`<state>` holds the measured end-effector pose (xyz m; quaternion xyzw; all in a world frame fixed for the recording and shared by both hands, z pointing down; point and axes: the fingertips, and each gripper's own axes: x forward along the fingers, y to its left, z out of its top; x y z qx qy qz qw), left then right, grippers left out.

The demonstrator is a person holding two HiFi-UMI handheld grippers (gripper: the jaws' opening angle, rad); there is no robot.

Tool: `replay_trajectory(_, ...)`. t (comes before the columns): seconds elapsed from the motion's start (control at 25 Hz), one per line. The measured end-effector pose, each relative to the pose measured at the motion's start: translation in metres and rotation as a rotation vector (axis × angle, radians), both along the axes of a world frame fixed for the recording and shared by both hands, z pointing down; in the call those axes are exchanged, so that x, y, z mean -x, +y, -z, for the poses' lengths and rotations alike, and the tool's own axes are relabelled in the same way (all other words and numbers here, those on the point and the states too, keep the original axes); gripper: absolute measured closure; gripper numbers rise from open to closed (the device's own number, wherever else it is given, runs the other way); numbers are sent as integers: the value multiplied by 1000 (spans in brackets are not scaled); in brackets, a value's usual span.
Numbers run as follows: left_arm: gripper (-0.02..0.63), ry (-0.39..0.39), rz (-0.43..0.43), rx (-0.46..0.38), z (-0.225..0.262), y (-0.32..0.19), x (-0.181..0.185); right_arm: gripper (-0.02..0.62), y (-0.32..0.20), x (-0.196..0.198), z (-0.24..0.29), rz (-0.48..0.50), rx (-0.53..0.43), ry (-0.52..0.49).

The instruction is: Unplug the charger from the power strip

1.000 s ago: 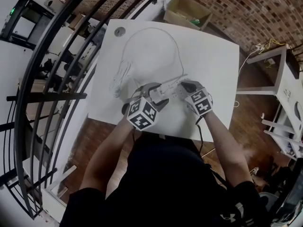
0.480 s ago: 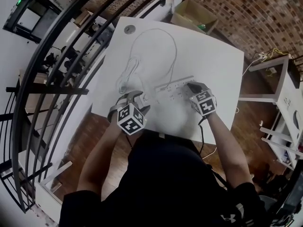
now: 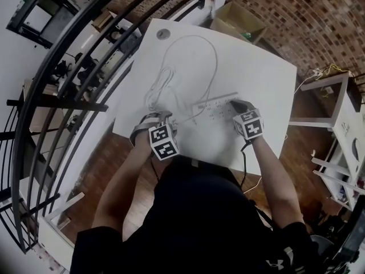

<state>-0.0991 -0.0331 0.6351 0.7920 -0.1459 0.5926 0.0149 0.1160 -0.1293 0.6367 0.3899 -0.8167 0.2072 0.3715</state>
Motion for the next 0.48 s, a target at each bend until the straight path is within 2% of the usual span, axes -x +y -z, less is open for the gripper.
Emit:
replay_trajectory(0.32,328,-17,-50,-46,-8,2,-10,577,0,-1,0,-14,-4,11)
replay_trajectory(0.48,328,-39,-128,-93,-10,4,-16,577,1,-2,-2,-24,0,12)
